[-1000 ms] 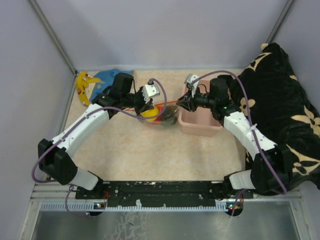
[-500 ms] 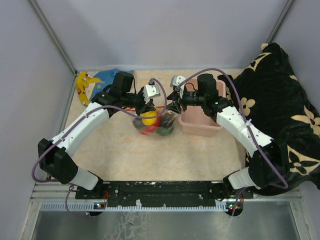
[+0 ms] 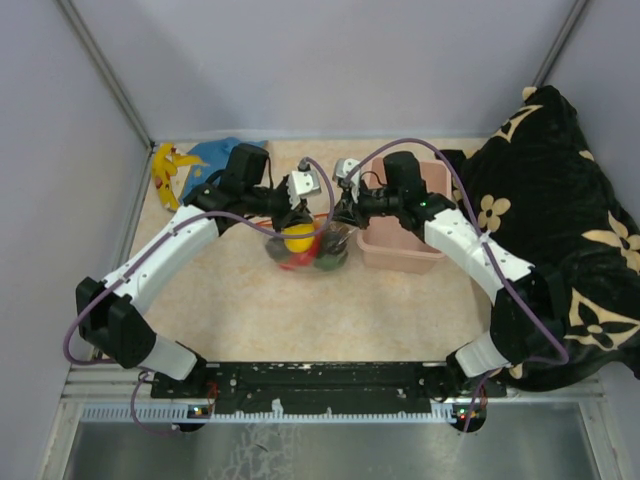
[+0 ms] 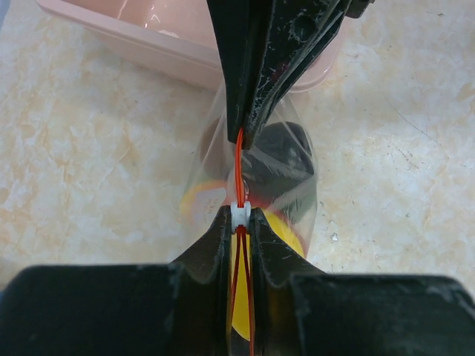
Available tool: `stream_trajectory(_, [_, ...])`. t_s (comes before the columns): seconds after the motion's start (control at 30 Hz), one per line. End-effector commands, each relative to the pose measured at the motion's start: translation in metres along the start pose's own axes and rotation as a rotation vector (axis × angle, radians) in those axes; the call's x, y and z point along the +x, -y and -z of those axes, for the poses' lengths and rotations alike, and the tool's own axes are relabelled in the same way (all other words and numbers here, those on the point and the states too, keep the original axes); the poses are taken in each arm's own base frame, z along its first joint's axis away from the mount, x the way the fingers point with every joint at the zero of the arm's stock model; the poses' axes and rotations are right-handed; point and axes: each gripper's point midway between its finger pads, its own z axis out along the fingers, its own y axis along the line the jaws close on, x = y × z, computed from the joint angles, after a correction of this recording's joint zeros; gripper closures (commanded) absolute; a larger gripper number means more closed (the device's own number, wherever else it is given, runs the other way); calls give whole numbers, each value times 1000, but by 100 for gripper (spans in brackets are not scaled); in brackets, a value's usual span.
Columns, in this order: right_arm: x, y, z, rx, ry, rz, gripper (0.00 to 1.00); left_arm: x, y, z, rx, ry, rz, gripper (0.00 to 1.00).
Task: Place the food in the zip-top bag and seal the zipper
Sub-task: Unzip the zipper food storage bag at the center of the board.
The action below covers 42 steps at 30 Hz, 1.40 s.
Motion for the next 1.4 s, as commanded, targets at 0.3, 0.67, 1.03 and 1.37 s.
stream_trajectory(0.3, [-10,43,42,323,-19,48,100,-3,-2,35,-157,-24,24,98])
stream_trajectory(0.67, [10,63,70,505,-75,-13,100,22,-9,51,-270,-138,103,99])
stream_trajectory(1.03, [11,72,77,557,-67,-44,100,41,-23,74,-417,-236,163,96])
stream_trajectory(1.37, [7,73,73,531,-61,-46,100,46,-25,87,-474,-233,215,98])
